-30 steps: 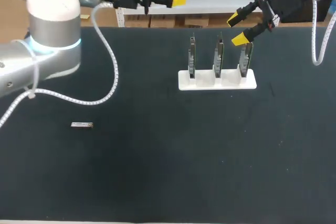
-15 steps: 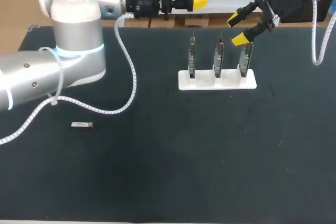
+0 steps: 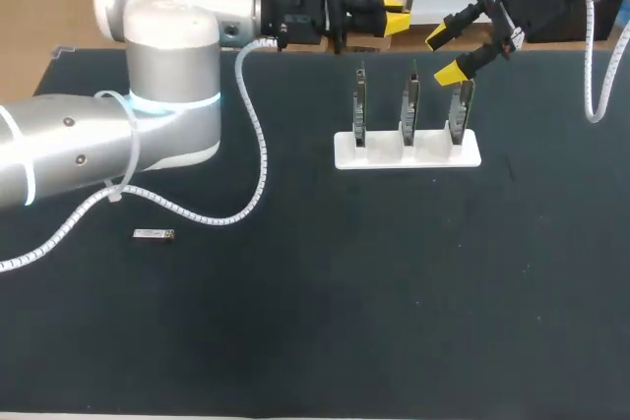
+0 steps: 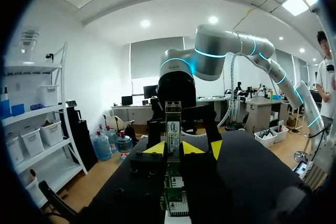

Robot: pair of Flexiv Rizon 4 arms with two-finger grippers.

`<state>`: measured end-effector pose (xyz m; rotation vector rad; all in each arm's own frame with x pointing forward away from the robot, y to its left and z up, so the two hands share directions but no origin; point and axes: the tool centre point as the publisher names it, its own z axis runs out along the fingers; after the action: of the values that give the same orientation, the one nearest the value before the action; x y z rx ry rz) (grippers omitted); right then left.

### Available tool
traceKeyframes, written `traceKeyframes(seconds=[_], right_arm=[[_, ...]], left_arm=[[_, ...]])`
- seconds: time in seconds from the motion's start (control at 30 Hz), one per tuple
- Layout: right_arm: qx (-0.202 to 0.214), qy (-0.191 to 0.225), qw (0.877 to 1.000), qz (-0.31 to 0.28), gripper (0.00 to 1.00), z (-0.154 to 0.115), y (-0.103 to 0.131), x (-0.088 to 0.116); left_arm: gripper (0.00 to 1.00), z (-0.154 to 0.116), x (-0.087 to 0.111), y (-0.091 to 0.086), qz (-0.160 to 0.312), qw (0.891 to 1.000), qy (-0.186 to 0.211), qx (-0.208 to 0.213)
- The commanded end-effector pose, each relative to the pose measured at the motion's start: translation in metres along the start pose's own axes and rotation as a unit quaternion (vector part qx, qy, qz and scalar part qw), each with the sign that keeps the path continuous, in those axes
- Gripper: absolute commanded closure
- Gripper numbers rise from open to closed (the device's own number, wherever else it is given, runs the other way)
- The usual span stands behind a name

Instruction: Pick up the optical module with the left hand, and insert it into the network port with the right hand.

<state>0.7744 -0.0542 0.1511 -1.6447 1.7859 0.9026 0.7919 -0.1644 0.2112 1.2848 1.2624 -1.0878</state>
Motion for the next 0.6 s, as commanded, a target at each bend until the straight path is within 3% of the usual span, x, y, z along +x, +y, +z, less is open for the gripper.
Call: traceKeyframes(seconds=[0.03,0.6], right_arm=[[0.002,0.0,1.0,0.0,0.0,0.0,0.001,0.0],[0.002,0.0,1.0,0.0,0.0,0.0,0.001,0.0]], left_arm=[[1.0,0.004,0.009,-0.001,-0.003,1.0,-0.006,-0.001],[1.0,0.016,0.027,-0.004,-0.028,0.999,-0.018,0.011]])
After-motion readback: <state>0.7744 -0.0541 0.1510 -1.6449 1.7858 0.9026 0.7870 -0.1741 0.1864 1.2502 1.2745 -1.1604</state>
